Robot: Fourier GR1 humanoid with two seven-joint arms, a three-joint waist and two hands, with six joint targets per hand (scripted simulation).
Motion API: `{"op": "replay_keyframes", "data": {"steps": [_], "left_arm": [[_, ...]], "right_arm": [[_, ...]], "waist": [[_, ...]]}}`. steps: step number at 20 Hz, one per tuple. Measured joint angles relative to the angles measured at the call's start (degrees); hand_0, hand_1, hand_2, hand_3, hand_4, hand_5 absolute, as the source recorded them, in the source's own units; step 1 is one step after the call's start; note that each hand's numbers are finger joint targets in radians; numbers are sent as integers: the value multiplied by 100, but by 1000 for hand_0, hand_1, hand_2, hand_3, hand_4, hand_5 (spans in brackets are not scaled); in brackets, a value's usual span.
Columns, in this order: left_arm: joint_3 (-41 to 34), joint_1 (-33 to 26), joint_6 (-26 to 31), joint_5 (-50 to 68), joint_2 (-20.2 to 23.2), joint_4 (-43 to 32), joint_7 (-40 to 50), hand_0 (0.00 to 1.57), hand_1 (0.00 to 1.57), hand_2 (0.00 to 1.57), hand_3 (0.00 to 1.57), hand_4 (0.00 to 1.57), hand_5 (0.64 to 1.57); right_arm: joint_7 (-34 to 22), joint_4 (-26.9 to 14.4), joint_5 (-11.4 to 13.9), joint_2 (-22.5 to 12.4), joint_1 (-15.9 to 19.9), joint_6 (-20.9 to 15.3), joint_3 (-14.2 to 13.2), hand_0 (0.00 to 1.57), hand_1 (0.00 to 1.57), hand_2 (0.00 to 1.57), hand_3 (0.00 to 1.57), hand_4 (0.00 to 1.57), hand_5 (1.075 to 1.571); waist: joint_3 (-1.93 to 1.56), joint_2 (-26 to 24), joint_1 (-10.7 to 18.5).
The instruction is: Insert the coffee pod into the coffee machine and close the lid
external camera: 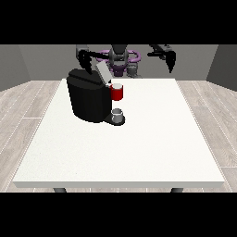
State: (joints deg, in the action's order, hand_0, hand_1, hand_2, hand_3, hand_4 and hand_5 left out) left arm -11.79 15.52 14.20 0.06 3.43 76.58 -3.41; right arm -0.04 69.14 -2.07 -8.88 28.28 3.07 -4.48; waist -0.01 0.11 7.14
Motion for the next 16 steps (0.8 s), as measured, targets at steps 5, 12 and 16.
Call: {"op": "replay_keyframes", "data": {"steps": [5, 12, 16], "left_arm": [[11, -61, -30, 86, 112, 114, -64, 0, 0, 0, 0, 0, 1571], [138, -99, -204, 47, 158, 283, -53, 0, 0, 0, 0, 0, 1571], [229, -137, -271, 42, 127, 346, 5, 0, 0, 0, 0, 0, 1571]], "right_arm": [[218, -291, 127, -56, 313, 45, -23, 0, 0, 0, 0, 0, 1571], [356, -682, 231, -68, 705, -1, -103, 0, 0, 0, 0, 0, 1571], [391, -809, 268, -5, 854, 16, -68, 0, 0, 0, 0, 0, 1571]], "waist": [[6, 188, 1], [20, 306, 19], [18, 301, 29]]}}
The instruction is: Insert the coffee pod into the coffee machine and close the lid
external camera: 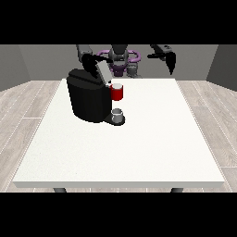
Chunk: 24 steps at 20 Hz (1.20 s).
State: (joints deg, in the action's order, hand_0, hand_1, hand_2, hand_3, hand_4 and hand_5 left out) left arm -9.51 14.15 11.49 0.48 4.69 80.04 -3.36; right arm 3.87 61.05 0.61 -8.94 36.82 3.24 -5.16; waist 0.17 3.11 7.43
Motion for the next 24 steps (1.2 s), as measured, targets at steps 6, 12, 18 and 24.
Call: {"op": "replay_keyframes", "data": {"steps": [6, 12, 18, 24], "left_arm": [[50, -86, -37, 32, 9, 57, -45, 0, 0, 0, 0, 158, 1571], [-110, -52, 18, 178, 206, -92, -26, 0, 0, 0, 0, 139, 1571], [-67, 4, -17, 201, 189, -157, -128, 0, 0, 0, 0, 0, 1571], [112, -26, -45, 86, 93, -142, -532, 0, 0, 0, 0, 165, 1571]], "right_arm": [[172, -186, 74, 35, 154, -32, 0, 0, 0, 0, 0, 0, 1571], [-41, -290, 235, 164, 360, -32, 192, 0, 0, 0, 0, 140, 1571], [-8, -385, 524, 212, 671, -83, 364, 0, 0, 0, 0, 149, 1571], [-72, -482, 683, 273, 976, -149, 391, 0, 0, 0, 0, 73, 1571]], "waist": [[-6, 60, 43], [-17, 62, 8], [-17, 132, 42], [-17, 137, 81]]}}
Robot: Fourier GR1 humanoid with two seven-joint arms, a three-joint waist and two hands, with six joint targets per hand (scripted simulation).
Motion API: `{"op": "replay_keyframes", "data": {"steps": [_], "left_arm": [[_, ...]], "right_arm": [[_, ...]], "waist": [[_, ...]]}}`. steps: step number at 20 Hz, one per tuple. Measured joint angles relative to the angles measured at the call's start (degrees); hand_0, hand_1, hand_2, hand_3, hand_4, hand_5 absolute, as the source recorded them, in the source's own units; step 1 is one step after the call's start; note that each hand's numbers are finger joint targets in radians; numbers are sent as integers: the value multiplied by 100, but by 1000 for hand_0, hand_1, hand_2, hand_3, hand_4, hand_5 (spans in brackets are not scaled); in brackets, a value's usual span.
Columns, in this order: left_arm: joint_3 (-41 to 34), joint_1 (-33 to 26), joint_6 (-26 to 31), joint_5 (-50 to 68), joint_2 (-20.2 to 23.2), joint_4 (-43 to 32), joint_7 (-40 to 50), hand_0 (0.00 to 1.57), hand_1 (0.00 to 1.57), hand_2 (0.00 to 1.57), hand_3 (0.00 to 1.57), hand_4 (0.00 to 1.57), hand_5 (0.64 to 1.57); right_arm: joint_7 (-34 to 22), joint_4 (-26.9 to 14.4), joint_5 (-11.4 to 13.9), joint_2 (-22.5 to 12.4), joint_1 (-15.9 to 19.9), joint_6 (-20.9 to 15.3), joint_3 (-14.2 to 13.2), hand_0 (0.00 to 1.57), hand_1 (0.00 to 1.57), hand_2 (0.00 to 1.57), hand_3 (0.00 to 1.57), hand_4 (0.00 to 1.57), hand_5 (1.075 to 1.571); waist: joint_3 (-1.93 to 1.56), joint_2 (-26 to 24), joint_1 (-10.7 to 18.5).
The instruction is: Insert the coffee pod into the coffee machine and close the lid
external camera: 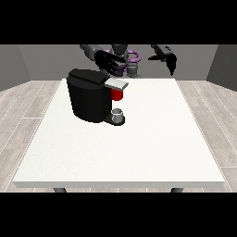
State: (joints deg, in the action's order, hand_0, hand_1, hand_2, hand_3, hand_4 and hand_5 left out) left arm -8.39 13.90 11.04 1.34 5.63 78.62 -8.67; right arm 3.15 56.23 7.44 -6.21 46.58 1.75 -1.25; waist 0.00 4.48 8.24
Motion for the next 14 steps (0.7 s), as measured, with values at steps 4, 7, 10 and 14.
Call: {"op": "replay_keyframes", "data": {"steps": [4, 7, 10, 14], "left_arm": [[68, -15, -23, 33, -82, 64, -57, 0, 0, 0, 0, 192, 1571], [120, -175, -22, 6, -135, 5, -224, 0, 0, 0, 0, 192, 1571], [45, -205, -56, 36, -106, -108, -224, 0, 0, 0, 0, 192, 1571], [-32, -300, -137, 66, -94, -218, -97, 0, 0, 0, 0, 192, 1571]], "right_arm": [[106, 13, -3, 135, -18, 28, 31, 0, 0, 0, 0, 67, 1571], [142, 148, -39, 326, -109, 112, 139, 0, 0, 0, 0, 259, 1571], [460, 394, -280, 477, -597, 200, 468, 0, 0, 0, 0, 269, 1571], [657, 722, -764, 566, -1382, 155, 760, 0, 0, 0, 0, 157, 1571]], "waist": [[0, -95, -45], [0, -252, -123], [1, -443, -270], [-1, -764, -524]]}}
